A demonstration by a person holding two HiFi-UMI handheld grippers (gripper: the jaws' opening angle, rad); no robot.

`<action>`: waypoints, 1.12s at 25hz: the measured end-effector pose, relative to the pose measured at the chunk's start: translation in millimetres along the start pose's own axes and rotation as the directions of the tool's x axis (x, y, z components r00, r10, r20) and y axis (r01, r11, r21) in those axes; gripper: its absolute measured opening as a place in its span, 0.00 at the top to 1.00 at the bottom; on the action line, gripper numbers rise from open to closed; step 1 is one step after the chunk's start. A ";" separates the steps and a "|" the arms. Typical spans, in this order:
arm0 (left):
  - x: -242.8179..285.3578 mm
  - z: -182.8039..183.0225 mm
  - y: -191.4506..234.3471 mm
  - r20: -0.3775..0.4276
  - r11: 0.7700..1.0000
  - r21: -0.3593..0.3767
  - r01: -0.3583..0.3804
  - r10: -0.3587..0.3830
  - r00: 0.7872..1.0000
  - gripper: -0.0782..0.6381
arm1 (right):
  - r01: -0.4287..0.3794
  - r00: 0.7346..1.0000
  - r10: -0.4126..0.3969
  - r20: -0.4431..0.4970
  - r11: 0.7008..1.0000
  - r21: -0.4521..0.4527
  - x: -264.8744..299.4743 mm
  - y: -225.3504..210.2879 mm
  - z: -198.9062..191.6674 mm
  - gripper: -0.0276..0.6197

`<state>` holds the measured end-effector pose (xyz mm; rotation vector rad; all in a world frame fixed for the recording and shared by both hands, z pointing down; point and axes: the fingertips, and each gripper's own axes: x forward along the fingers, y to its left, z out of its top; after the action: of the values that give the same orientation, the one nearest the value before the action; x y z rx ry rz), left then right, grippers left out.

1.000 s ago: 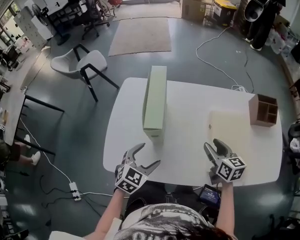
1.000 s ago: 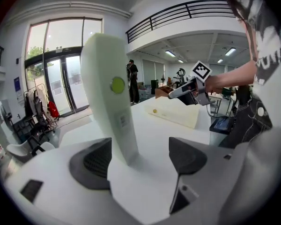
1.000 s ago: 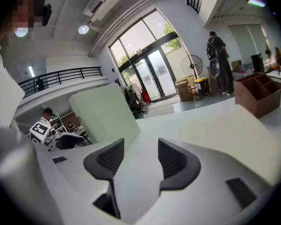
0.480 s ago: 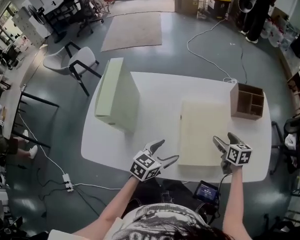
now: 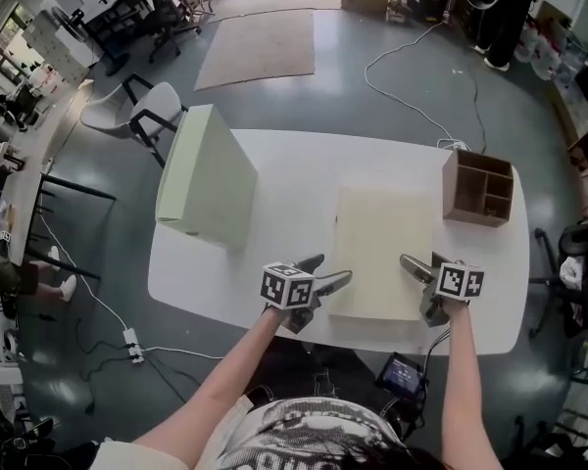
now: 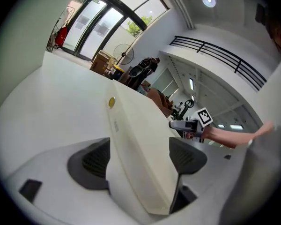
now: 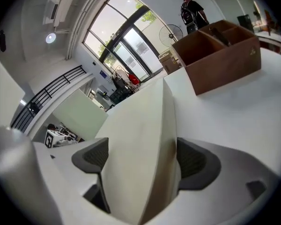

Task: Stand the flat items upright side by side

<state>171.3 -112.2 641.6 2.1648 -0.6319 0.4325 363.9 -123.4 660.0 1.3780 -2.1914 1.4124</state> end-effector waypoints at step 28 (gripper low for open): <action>3.2 -49.0 -11.1 -0.046 0.980 -0.192 0.046 -0.056 0.997 0.34 | -0.067 0.995 0.070 -0.067 0.997 0.039 23.2 -22.8 33.7 0.33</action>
<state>175.8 -68.4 666.0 1.9774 -0.5644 0.3820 379.1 -166.6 669.9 1.2575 -2.1998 1.5078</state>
